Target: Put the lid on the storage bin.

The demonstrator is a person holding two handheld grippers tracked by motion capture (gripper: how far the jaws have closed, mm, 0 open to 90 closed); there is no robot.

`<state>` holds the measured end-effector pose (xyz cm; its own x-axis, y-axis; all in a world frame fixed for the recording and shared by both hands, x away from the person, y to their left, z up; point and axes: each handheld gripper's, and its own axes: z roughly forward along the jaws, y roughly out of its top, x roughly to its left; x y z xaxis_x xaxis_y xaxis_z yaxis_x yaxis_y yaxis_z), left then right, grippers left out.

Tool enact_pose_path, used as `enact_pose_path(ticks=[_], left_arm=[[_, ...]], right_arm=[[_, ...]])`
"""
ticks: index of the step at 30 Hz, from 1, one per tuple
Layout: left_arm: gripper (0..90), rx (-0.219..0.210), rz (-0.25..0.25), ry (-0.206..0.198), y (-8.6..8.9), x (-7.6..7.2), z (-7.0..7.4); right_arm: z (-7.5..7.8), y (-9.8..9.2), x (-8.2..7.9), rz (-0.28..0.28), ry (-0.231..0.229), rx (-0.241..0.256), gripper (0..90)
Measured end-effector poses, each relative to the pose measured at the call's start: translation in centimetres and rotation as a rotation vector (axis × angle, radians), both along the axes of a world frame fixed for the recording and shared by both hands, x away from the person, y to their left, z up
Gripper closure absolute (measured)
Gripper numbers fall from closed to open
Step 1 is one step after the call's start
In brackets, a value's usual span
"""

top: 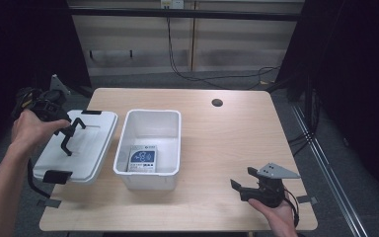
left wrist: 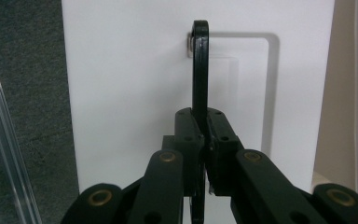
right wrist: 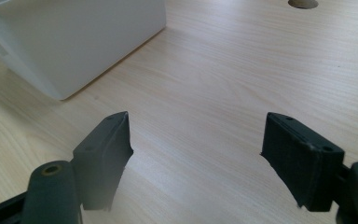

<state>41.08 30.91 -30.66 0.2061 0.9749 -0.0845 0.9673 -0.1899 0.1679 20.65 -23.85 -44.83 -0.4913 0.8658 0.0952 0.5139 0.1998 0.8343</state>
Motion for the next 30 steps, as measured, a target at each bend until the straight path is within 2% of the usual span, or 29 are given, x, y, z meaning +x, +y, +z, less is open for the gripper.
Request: enact_pose_path(ticks=[2, 13, 17, 26, 30], left_arm=[[85.1, 0.008, -0.013, 0.002, 0.0, -0.1, 0.2], [85.1, -0.001, -0.021, -0.013, -0.3, -0.5, 2.2], [85.1, -0.007, -0.037, -0.016, -0.9, -0.5, 2.7], [85.1, -0.025, -0.069, -0.050, -2.1, -1.0, 4.4], [85.1, -0.027, -0.087, -0.049, -3.0, -1.0, 4.9]], right_arm=[[0.0, 0.0, 0.0, -0.001, 0.002, 0.002, 23.3], [0.0, 0.0, 0.0, -0.004, 0.004, 0.004, 23.3], [0.0, 0.0, 0.0, -0.004, 0.004, 0.004, 23.2], [0.0, 0.0, 0.0, -0.001, 0.002, 0.004, 22.8], [0.0, 0.0, 0.0, -0.003, 0.004, 0.004, 21.8]])
